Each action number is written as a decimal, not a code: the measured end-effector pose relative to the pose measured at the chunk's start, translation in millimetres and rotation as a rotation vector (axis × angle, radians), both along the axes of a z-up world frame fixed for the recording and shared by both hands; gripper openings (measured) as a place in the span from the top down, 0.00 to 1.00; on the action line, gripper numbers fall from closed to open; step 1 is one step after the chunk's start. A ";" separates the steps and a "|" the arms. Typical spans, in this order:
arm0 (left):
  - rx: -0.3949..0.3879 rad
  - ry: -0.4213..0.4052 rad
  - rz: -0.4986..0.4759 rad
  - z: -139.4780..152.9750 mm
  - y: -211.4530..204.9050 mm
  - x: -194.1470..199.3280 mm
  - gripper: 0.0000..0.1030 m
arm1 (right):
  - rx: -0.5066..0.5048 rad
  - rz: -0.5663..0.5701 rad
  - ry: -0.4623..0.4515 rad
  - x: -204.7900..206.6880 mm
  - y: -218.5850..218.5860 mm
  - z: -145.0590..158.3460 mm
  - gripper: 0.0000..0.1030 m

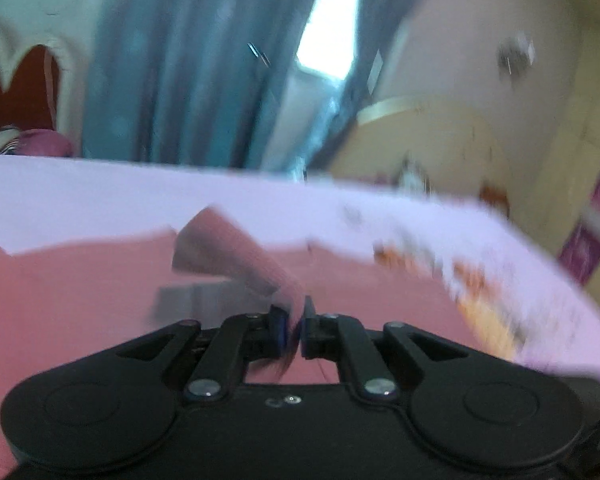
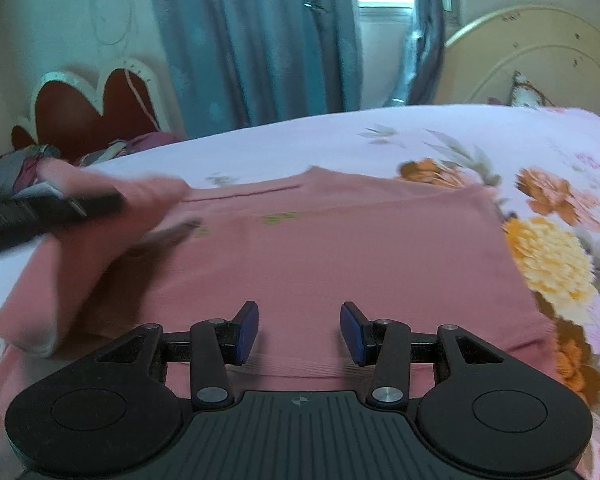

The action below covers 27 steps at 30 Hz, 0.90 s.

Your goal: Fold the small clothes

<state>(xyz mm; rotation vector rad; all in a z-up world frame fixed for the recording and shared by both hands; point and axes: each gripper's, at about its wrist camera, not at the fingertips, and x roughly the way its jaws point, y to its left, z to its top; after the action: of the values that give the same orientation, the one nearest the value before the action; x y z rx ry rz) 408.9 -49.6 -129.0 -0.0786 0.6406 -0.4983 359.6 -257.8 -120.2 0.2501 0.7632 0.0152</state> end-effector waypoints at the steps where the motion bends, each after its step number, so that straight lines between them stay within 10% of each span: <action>1: 0.044 0.013 -0.018 -7.6 -9.8 -1.7 0.83 | 0.014 -0.003 0.004 -0.9 -5.0 -0.9 0.56; 4: 0.135 0.031 -0.048 -21.3 -15.8 -13.2 0.69 | 0.062 0.002 0.010 -2.2 -14.8 -2.6 0.56; 7: 0.176 -0.019 -0.006 -16.9 -1.5 -25.3 0.33 | 0.108 0.030 0.012 -0.6 -14.3 -2.4 0.56; 9: 0.194 -0.052 0.038 -11.8 13.7 -40.7 0.30 | 0.148 0.050 0.017 3.3 -9.9 -3.2 0.52; 11: 0.236 -0.066 0.084 -9.2 29.9 -47.8 0.30 | 0.187 0.062 0.004 4.5 -4.7 -2.8 0.10; 17: 0.351 -0.050 0.300 -13.2 95.0 -65.7 0.30 | 0.161 0.104 0.044 20.5 19.2 -12.3 0.10; 20: 0.410 -0.026 0.392 -21.1 121.3 -74.3 0.30 | 0.168 0.097 0.070 31.2 25.7 -19.9 0.45; 24: 0.423 0.031 0.469 -34.2 143.5 -71.3 0.31 | 0.172 0.088 0.076 40.1 33.5 -23.5 0.52; 25: 0.426 0.034 0.477 -37.3 143.8 -66.9 0.30 | 0.173 0.103 0.073 41.7 36.7 -22.1 0.76; 27: 0.417 0.024 0.494 -39.1 146.6 -59.2 0.29 | 0.156 0.114 0.065 43.6 41.3 -19.5 0.79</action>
<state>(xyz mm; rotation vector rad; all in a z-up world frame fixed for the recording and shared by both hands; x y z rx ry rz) 349.7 97.0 -168.0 0.1504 0.7089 0.1171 403.2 -216.6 -139.7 0.3564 0.8412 0.1760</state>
